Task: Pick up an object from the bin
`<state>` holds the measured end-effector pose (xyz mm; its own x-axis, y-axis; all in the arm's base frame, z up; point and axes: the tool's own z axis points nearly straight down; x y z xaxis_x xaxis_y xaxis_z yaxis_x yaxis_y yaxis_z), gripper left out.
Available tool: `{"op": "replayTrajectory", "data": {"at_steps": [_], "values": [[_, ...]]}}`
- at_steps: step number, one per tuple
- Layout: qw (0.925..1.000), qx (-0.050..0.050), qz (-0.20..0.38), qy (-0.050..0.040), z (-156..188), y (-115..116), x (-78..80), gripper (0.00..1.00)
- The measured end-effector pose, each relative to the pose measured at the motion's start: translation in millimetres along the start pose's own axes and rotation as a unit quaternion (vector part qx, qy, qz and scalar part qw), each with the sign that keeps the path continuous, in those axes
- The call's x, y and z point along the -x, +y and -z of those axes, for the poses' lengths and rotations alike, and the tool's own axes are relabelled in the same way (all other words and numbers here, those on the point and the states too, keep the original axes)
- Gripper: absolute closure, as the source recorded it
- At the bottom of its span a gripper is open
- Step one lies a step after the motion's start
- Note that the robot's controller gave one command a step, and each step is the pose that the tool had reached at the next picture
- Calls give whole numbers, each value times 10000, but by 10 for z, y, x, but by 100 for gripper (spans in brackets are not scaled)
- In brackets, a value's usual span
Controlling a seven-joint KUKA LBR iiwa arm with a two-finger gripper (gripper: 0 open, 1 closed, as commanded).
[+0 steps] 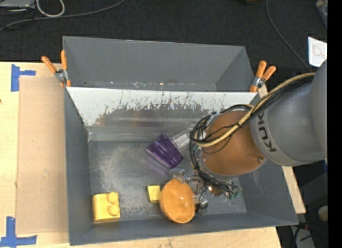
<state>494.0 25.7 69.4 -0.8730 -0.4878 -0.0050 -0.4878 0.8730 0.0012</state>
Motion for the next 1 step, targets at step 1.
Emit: {"op": "replayTrajectory", "data": {"at_steps": [1], "values": [[10000,-1,7,-2,0,0,1,100]]}}
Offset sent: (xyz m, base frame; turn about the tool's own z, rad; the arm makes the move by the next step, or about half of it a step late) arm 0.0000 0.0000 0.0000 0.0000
